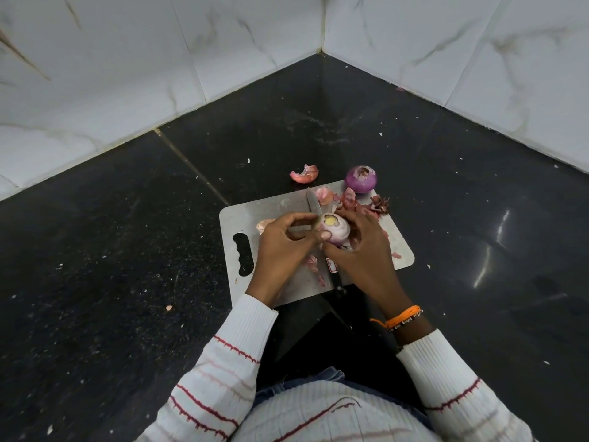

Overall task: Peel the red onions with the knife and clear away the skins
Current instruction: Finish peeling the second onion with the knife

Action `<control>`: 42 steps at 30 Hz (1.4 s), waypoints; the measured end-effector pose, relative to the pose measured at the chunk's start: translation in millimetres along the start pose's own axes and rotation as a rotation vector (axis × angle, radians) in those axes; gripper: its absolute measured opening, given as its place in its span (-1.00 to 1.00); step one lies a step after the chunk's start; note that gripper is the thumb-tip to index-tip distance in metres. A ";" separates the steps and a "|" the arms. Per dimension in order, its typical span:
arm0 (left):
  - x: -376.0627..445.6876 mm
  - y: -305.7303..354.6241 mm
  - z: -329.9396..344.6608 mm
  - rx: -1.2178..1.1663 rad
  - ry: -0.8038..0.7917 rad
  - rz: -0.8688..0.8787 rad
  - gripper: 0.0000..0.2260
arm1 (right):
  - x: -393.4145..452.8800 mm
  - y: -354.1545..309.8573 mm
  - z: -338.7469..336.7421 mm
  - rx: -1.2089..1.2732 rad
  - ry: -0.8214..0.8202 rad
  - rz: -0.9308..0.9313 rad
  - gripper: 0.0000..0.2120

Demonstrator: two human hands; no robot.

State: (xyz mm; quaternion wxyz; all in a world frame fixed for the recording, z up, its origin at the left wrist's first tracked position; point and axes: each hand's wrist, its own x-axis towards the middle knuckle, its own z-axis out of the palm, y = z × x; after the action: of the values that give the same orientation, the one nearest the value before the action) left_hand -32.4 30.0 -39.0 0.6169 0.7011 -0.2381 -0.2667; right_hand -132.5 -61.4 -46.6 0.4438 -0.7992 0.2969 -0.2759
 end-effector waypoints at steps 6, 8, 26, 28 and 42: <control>-0.4 -1.4 1.4 -0.157 0.047 -0.003 -0.79 | 0.4 1.5 -1.8 0.078 -0.054 0.052 -0.51; -0.3 -1.5 4.7 -0.112 0.077 0.044 -0.84 | 0.1 0.3 -1.2 0.100 -0.049 0.069 -0.53; 7.8 -10.7 1.0 0.036 0.218 0.033 -0.64 | -1.5 -0.4 -1.6 -0.079 -0.026 0.041 -0.43; 6.2 -7.9 -1.2 0.004 0.082 0.003 -0.77 | -2.1 -1.6 -3.0 -0.089 -0.044 0.006 -0.42; 5.4 -3.0 1.7 -0.318 -0.112 -0.165 -0.77 | -3.5 1.4 2.9 0.253 -0.076 0.130 -0.43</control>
State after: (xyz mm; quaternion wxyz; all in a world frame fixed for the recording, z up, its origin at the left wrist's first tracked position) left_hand -29.5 25.5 -42.6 0.6819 0.5959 -0.1686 -0.3892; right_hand -133.2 -57.9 -49.7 0.5686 -0.7260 0.2939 -0.2516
